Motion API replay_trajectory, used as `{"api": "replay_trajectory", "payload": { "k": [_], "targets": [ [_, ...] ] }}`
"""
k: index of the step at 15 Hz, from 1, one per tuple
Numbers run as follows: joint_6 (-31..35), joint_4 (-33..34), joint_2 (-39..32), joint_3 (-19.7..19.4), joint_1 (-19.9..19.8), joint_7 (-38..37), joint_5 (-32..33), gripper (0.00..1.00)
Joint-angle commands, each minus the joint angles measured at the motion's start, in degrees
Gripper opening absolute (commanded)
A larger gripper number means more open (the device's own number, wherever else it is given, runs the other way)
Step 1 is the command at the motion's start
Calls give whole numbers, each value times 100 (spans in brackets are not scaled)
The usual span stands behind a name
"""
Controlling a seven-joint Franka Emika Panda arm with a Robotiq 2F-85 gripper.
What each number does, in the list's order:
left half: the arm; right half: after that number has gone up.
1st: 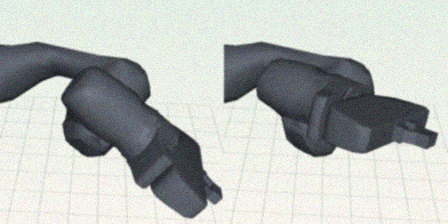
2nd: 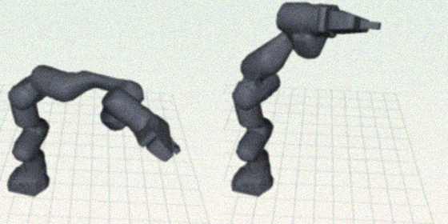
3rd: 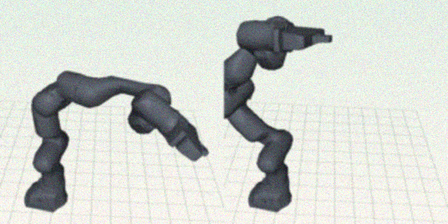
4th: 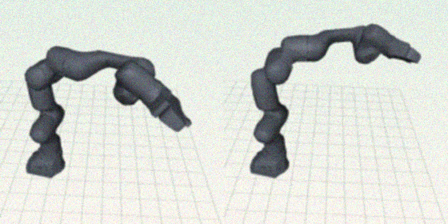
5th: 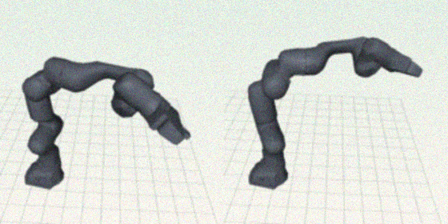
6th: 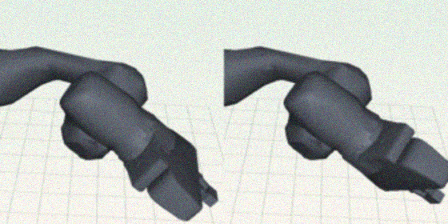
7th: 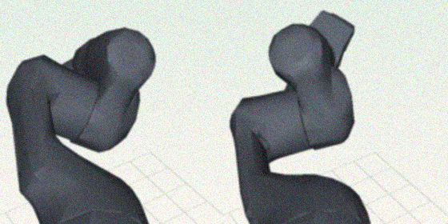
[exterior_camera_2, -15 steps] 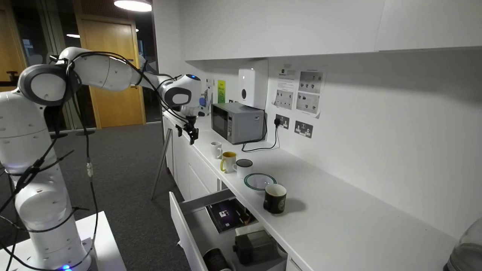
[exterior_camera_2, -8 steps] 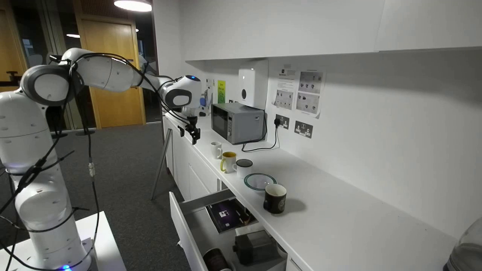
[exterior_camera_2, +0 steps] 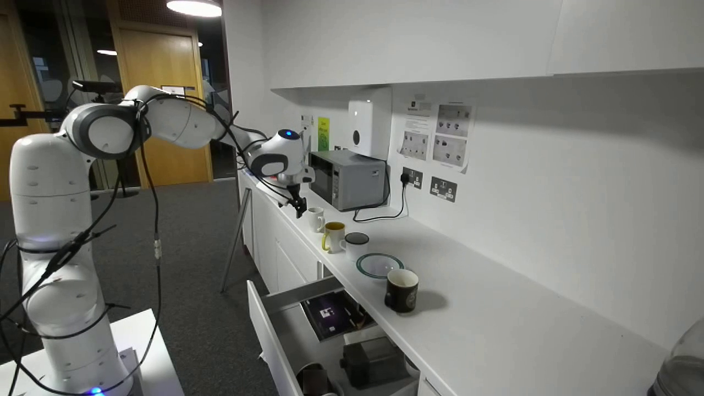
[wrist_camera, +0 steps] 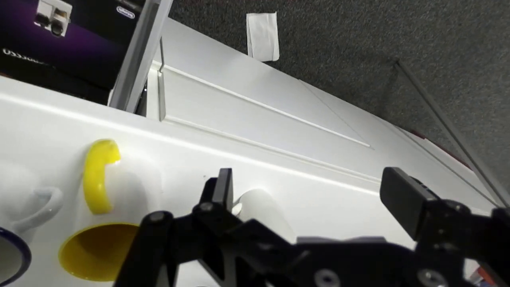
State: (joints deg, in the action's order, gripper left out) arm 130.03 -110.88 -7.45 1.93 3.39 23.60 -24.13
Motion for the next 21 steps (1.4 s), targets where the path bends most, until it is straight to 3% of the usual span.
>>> {"api": "replay_trajectory", "payload": {
  "k": [1, 10, 21],
  "targets": [
    [262, 280, -382, 152, -286, 836, -511, 100],
    [1029, 412, -719, 359, -585, 1142, -1159, 100],
    [1217, 194, -653, 349, -789, 1103, -1058, 100]
  ]
}}
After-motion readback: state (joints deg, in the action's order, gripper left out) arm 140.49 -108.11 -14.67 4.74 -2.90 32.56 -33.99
